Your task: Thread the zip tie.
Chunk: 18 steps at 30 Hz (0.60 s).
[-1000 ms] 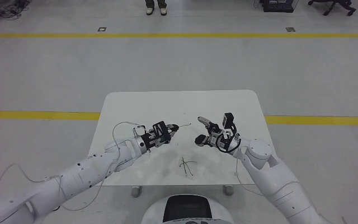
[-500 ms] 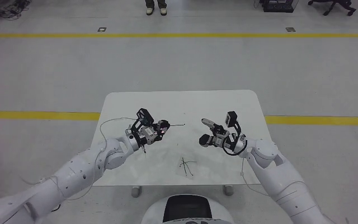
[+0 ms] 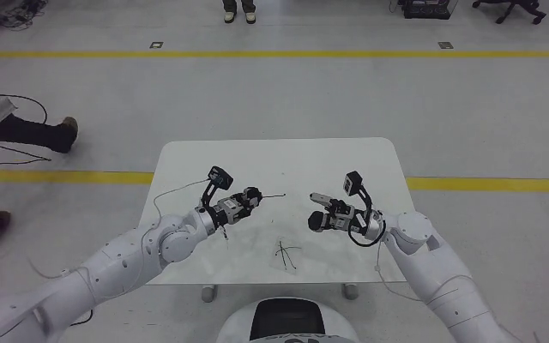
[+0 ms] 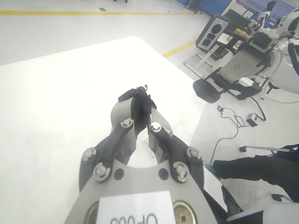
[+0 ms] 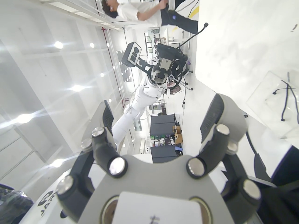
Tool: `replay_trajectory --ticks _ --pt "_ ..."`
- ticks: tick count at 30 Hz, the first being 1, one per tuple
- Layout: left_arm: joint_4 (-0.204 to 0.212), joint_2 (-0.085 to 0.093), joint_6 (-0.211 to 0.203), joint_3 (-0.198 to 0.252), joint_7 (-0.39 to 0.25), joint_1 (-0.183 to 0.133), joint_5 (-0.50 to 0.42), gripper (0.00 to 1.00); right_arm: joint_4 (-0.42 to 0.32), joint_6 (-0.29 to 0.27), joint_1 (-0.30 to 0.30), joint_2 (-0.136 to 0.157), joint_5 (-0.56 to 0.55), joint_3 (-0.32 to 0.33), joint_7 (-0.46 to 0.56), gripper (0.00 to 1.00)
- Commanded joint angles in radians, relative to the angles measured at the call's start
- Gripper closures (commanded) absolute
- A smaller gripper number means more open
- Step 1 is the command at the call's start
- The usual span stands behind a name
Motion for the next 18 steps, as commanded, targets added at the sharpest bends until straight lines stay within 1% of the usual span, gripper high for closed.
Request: replay_trajectory --ticks 1,8,9,11,12,14,15,17,18 --pt "0.000 0.000 0.000 0.000 0.001 0.000 0.002 1.00 0.000 0.001 0.000 0.000 0.001 0.000 -0.001 0.00" --pt "-0.001 0.000 0.000 -0.001 0.000 0.003 -0.005 1.00 0.000 0.001 0.000 0.000 0.001 0.000 -0.001 0.00" --pt "-0.007 -0.002 0.000 -0.005 -0.014 0.012 -0.049 1.00 0.000 0.001 0.000 0.000 0.001 0.000 -0.001 0.00" --pt "-0.010 -0.003 0.000 -0.019 -0.062 0.014 -0.120 1.00 -0.006 -0.009 -0.002 0.000 -0.005 0.000 -0.007 0.00" --pt "-0.013 -0.002 0.000 -0.024 -0.086 0.016 -0.156 1.00 -0.012 -0.039 -0.003 0.001 -0.015 0.002 0.004 0.00" --pt "-0.021 0.000 0.000 -0.037 -0.144 0.024 -0.264 1.00 -0.006 -0.081 -0.009 0.005 -0.026 0.013 0.032 0.00" --pt "-0.020 0.002 0.000 -0.049 -0.189 0.023 -0.325 1.00 -0.002 -0.111 -0.010 0.008 -0.036 0.020 0.054 0.00" --pt "-0.018 0.004 0.000 -0.064 -0.268 0.028 -0.424 1.00 0.010 -0.152 -0.011 0.012 -0.054 0.031 0.081 0.00" --pt "-0.015 0.005 0.000 -0.079 -0.306 0.028 -0.474 1.00 0.020 -0.178 -0.011 0.014 -0.058 0.036 0.103 0.00"
